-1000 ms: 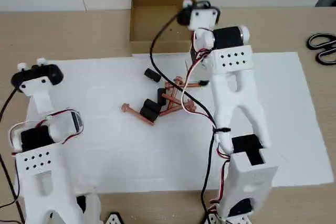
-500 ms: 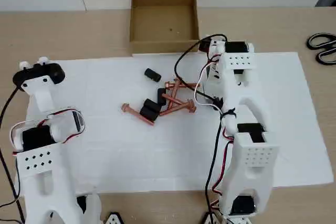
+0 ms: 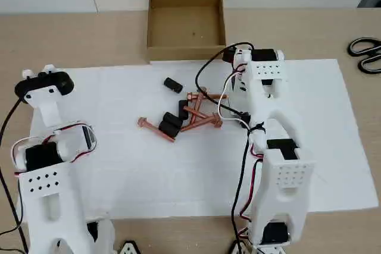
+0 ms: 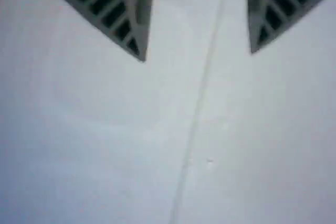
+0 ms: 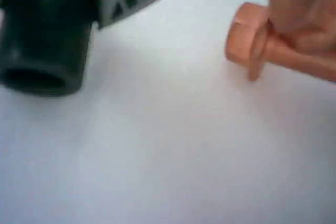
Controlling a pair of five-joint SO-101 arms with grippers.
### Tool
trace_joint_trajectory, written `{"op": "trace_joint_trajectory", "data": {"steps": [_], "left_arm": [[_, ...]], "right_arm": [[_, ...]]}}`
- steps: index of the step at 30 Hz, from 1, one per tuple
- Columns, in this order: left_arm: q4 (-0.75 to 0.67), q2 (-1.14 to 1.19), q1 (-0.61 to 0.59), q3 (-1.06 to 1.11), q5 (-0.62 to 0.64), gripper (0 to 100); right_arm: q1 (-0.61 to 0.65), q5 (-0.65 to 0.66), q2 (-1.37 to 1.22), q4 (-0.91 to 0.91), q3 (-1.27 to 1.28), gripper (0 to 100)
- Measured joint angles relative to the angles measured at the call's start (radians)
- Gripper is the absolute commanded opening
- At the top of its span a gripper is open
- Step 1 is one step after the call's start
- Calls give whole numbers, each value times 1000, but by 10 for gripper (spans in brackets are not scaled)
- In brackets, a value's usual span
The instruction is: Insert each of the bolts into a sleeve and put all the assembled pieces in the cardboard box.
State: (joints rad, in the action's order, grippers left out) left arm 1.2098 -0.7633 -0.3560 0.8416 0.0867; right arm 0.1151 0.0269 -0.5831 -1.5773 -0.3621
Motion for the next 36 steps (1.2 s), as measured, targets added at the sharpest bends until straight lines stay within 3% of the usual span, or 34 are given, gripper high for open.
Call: {"op": "trace_joint_trajectory", "data": {"steps": [6,30,36], "left_arm": [[0,0,0,0,0,126],[0,0,0,0,0,126],[0,0,0,0,0,126]], "right_arm": [[3,18,-5,0,2,166],[17,63,-26,21,0,165],[9,64,-74,46,-11,84]]}}
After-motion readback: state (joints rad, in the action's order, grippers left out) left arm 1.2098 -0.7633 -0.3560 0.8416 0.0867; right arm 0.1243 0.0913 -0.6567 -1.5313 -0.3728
